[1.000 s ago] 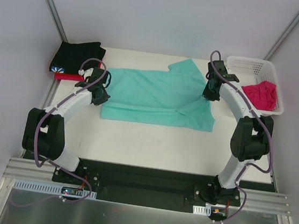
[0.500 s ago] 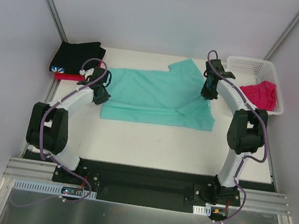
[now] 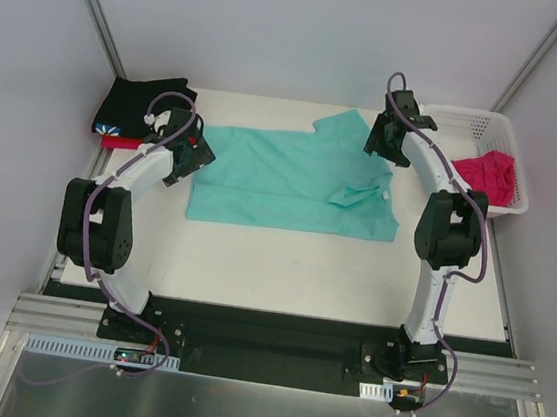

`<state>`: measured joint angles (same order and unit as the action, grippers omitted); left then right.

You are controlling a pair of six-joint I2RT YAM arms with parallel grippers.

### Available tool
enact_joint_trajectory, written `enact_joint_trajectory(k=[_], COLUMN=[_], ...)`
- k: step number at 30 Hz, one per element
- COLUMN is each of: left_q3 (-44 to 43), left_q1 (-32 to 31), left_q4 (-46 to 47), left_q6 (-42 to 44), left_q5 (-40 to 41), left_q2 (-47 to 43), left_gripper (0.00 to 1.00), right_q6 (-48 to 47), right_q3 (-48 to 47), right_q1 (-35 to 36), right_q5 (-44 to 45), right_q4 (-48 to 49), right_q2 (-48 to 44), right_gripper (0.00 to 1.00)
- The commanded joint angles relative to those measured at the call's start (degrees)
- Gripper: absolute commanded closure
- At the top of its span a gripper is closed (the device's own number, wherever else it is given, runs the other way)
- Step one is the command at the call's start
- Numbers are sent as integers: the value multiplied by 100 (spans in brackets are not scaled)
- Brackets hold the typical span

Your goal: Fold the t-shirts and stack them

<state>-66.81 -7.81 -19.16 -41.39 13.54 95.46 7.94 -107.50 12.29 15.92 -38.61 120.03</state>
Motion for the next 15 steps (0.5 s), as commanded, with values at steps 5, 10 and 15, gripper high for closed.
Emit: enact_joint_trajectory(k=[5, 10, 15], left_q3=[158, 1018, 1564], left_q1=[-245, -931, -1477], left_q4=[-70, -237, -440], left_q6=[201, 140, -115], left_q5=[-212, -80, -114], left_q2=[-870, -1714, -2381], left_gripper=[1, 1, 1], right_q6=[269, 506, 717], right_q3=[386, 1784, 2593], right_q1=[45, 229, 475], right_q5=[-555, -634, -705], right_q4=[63, 222, 398], right_q2=[-910, -1797, -2106], right_gripper=[29, 49, 78])
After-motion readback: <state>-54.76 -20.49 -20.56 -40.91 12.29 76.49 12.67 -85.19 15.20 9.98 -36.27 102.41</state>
